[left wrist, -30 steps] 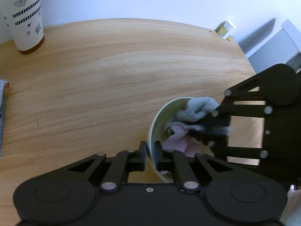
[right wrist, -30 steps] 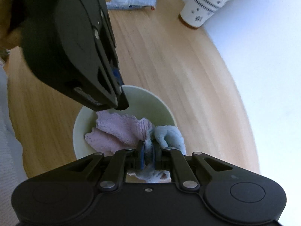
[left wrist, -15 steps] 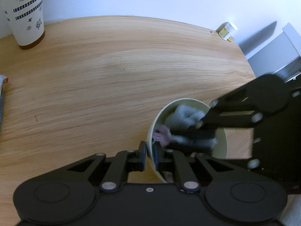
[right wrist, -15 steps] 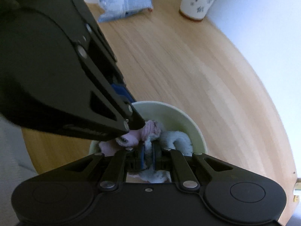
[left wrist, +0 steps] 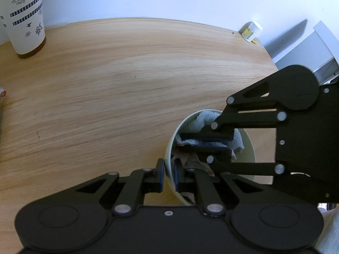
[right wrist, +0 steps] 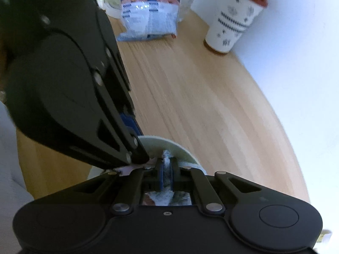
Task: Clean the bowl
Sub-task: 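Keep wiping inside the bowl with the pink and grey cloths in the right gripper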
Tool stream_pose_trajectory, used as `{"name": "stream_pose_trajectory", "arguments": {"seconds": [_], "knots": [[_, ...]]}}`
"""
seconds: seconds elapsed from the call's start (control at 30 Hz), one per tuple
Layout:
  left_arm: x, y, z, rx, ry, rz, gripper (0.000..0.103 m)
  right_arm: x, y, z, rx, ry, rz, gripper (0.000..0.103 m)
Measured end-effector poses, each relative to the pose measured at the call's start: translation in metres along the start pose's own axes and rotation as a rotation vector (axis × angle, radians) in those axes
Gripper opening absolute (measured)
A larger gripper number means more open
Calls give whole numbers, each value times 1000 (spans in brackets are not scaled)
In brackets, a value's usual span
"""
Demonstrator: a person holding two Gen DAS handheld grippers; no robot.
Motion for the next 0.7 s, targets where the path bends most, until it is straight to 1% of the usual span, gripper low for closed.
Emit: {"name": "stream_pose_trajectory", "arguments": {"seconds": [0.1,0.2,0.27,0.33,0.37,0.4,0.5,0.63,0.67,0.7], "knots": [[0,0,0,1,2,-4,8,-1,-9,7,38,7,1,5],[-2,1,1,8,10,-2,8,0,-19,4,51,14,25,5],[-3,1,1,12,16,1,8,-2,-18,1,50,19,60,6],[-4,2,2,14,20,1,8,-6,-12,-4,34,25,102,12],[-4,1,2,13,16,-7,8,-10,-9,-9,17,28,137,20],[-3,1,2,13,11,-16,8,-12,-8,-13,11,35,164,32],[-3,1,3,11,-2,-38,8,-12,-11,-22,30,101,235,51],[-4,2,4,17,2,-29,8,-3,-17,-5,53,64,164,53],[-4,2,4,18,1,-29,8,1,-18,0,69,63,145,57],[-5,2,5,19,1,-28,8,5,-20,1,78,64,134,58]]}}
Point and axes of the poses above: each gripper's, at about its wrist camera, not at the fingertips, and z roughly the way its jaws point, x to its left, y to its top, the point moved 8 cm from there along z, roughly the way its jaws point, and after that the axes turned 14 degrees about z, right-handed, at the moved point
